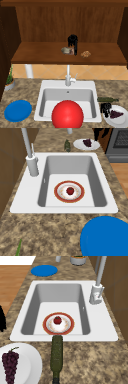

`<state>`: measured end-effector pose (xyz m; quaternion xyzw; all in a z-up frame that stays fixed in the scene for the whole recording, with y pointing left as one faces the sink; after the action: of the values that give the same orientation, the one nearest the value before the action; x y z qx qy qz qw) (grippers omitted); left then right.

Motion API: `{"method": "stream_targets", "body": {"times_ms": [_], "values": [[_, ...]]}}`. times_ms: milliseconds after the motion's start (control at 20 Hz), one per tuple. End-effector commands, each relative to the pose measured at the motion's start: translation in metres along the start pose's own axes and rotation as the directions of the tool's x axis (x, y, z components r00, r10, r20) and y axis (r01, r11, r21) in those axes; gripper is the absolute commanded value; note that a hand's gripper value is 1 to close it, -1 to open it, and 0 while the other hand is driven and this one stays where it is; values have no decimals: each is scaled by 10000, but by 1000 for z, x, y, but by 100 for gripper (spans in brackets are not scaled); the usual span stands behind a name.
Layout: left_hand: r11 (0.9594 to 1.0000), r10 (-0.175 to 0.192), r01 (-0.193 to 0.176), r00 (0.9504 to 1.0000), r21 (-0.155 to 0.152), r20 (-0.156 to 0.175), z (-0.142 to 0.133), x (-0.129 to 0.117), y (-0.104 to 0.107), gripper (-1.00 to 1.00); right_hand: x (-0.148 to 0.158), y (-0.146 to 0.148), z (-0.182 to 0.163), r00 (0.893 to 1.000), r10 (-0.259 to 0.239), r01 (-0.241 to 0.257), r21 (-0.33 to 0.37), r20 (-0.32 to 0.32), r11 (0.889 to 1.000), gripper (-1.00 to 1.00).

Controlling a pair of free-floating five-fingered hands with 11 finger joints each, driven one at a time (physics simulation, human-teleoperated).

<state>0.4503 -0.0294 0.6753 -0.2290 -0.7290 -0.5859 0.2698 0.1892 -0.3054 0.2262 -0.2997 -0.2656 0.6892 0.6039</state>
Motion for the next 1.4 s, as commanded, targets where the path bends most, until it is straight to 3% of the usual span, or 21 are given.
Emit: {"method": "stream_targets", "body": {"times_ms": [0, 200, 350, 500, 700, 850, 1250, 1350], "values": [[9983, 535, -536, 9985, 208, 72, 2, -4, 13, -100, 0, 0, 0, 10000, 0, 0, 0, 0, 10000, 0], [9988, 470, -472, 9988, 151, 163, 9, -8, 15, -100, 0, 0, 0, 10000, 0, 0, 0, 0, 10000, 0], [9978, 660, -662, 9976, 72, 199, 9, -12, 12, -100, 0, 0, 0, 10000, 0, 0, 0, 0, 10000, 0], [9964, 831, -835, 9962, 132, 271, 13, -25, 7, -100, 0, 0, 0, 10000, 0, 0, 0, 0, 10000, 0], [9965, 829, -829, 9966, 72, 2, 5, -45, 3, -100, 0, 0, 0, 10000, 0, 0, 0, 0, 10000, 0], [9956, 921, -923, 9957, 146, 128, 9, -60, -4, -100, 0, 0, 0, 10000, 0, 0, 0, 0, 10000, 0], [9958, 864, -876, 9952, 263, 462, 20, -97, -39, -100, 0, 0, 0, 10000, 0, 0, 0, 0, 10000, 0], [9972, 616, -637, 9968, 390, 517, 23, -93, -42, -100, 0, 0, 0, 10000, 0, 0, 0, 0, 10000, 0]]}}
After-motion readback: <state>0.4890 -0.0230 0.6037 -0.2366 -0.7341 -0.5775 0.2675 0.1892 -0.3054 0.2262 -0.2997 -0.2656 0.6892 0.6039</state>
